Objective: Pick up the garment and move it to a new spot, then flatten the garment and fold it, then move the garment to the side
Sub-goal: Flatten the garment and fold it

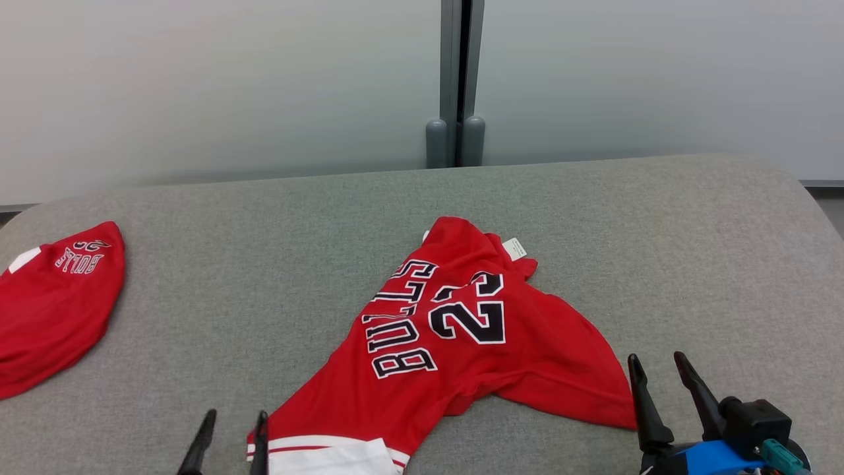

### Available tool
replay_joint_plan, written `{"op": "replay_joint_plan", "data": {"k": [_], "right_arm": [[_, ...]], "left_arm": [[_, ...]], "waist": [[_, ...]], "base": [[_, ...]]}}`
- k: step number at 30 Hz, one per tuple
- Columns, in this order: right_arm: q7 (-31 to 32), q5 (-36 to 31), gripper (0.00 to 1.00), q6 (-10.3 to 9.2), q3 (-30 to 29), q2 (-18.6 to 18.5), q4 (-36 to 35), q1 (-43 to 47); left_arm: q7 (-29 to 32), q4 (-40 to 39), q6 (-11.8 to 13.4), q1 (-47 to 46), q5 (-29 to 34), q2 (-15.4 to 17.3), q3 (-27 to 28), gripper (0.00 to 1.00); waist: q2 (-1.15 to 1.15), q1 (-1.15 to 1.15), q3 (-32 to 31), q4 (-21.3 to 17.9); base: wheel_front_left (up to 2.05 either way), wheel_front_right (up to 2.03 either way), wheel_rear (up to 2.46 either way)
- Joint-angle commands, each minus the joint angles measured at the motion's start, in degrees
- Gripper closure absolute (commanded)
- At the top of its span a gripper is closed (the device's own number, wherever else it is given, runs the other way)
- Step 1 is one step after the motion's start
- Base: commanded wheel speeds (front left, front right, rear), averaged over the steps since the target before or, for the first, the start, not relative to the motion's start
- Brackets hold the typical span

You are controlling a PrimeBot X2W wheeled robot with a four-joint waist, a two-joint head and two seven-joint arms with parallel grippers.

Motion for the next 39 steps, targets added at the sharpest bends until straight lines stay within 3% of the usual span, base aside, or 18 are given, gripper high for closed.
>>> {"op": "replay_joint_plan", "data": {"k": [1,12,23,24,25,26,30,39], "right_arm": [[-0.21,0.05,0.0,0.01,0.13,-0.18,0.11,0.03],[-0.21,-0.22,0.0,0.01,0.66,-0.19,0.59,0.29],[-0.21,-0.53,0.0,0.01,1.26,-0.19,0.9,-0.39],[-0.21,-0.52,0.0,0.01,1.3,-0.19,0.99,-0.46],[-0.21,-0.49,0.0,0.01,1.33,-0.19,1.08,-0.5],[-0.21,-0.45,0.0,0.02,1.45,-0.18,1.07,-0.53],[-0.21,-0.26,0.0,0.01,1.34,-0.19,0.74,-0.22],[-0.21,0.13,0.0,0.01,0.99,-0.19,0.4,1.18]], "left_arm": [[-0.15,1.23,-0.26,0.47,0.42,0.74,-1.08,0.0],[-0.15,13.64,-0.44,-1.54,-2.4,2.53,-9.24,0.0],[-0.15,23.64,-0.45,-7.73,-6.22,3.25,-13.79,0.0],[-0.14,25.77,-0.45,-7.93,-6.59,3.4,-14.58,0.33],[-0.01,27.37,-0.45,-8.46,-7.0,3.49,-15.42,0.71],[0.04,27.36,-0.45,-9.29,-7.27,3.53,-16.01,1.0],[-0.08,21.89,-0.45,-8.82,-7.48,4.58,-17.02,1.0],[-0.09,5.7,-0.46,0.89,-4.32,9.3,-25.99,1.0]], "waist": [[0.0,0.0,-0.12,0.01],[0.0,0.0,-0.32,0.44],[0.0,0.0,-0.14,0.15],[0.0,0.0,-0.16,0.06],[0.0,0.0,-0.21,-0.03],[0.0,0.0,-0.31,-0.13],[0.0,0.0,-0.46,-0.28],[0.0,0.0,-0.75,0.1]], "base": [[0.0,0.0,0.0],[0.0,0.0,0.0],[0.0,0.0,0.0],[0.0,0.0,0.0],[0.0,0.0,0.0],[0.0,0.0,0.0],[0.0,0.0,0.0],[0.0,0.0,0.0]]}}
